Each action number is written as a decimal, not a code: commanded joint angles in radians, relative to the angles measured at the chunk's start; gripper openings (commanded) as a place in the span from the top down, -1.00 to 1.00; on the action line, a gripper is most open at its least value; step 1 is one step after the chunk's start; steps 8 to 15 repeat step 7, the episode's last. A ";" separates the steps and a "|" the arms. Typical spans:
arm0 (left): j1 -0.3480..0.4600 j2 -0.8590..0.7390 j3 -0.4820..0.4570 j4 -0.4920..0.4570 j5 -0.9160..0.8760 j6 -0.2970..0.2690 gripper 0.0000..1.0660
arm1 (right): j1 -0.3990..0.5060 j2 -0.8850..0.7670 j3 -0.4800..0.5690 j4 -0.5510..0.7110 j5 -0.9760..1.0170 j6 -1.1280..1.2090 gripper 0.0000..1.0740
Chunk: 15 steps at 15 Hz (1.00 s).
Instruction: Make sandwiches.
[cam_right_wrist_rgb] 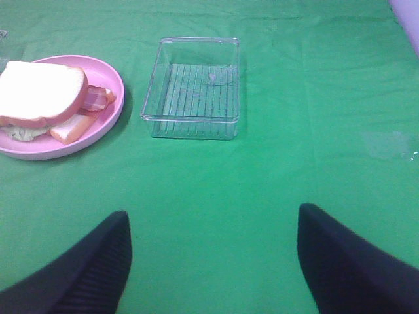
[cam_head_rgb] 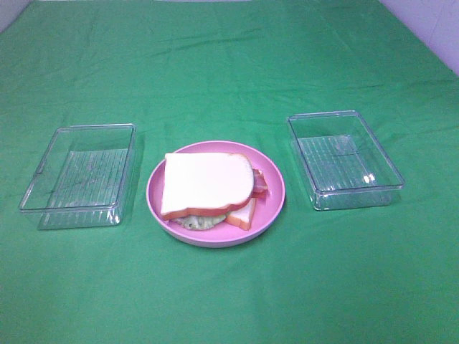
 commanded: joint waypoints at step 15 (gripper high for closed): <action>-0.006 -0.025 0.004 0.003 -0.007 0.001 -0.41 | 0.003 -0.014 0.004 0.002 -0.011 -0.008 -0.28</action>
